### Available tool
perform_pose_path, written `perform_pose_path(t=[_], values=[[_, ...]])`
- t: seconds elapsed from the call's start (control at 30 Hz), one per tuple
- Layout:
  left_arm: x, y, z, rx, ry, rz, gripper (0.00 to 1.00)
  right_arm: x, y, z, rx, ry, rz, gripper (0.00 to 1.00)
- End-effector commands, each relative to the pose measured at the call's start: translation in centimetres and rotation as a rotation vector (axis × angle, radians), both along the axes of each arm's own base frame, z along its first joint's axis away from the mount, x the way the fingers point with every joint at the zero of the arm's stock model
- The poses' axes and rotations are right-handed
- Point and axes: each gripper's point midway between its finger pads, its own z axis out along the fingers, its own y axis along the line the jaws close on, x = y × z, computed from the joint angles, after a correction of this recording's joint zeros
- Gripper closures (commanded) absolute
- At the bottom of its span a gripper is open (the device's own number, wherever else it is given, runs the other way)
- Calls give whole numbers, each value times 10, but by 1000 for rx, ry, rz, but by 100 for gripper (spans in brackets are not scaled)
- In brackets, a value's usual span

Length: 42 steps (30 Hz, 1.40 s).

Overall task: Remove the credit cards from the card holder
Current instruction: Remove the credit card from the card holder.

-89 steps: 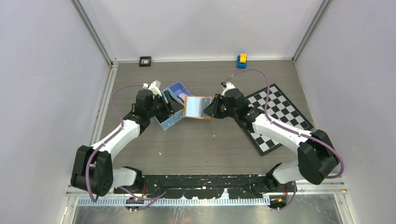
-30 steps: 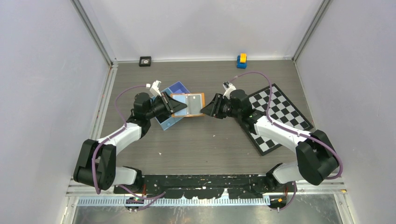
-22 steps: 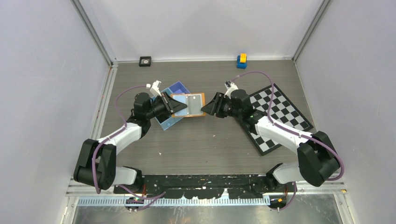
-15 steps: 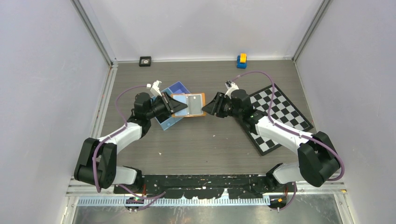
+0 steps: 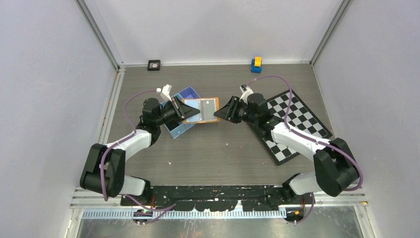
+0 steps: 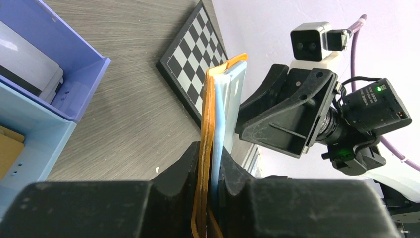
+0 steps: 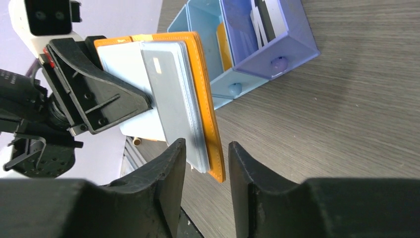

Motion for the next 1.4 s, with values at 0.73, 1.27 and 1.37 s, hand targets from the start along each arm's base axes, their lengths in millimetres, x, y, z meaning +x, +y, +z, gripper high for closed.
perform_pose_path(t=[0.73, 1.27, 1.37], values=[[1, -6, 12, -35, -54, -47, 100, -3, 10, 29, 95, -74, 71, 81], [1, -18, 2, -17, -23, -85, 100, -21, 34, 35, 86, -102, 182, 89], [1, -19, 1, -16, -21, -89, 100, -20, 34, 34, 76, -100, 176, 95]])
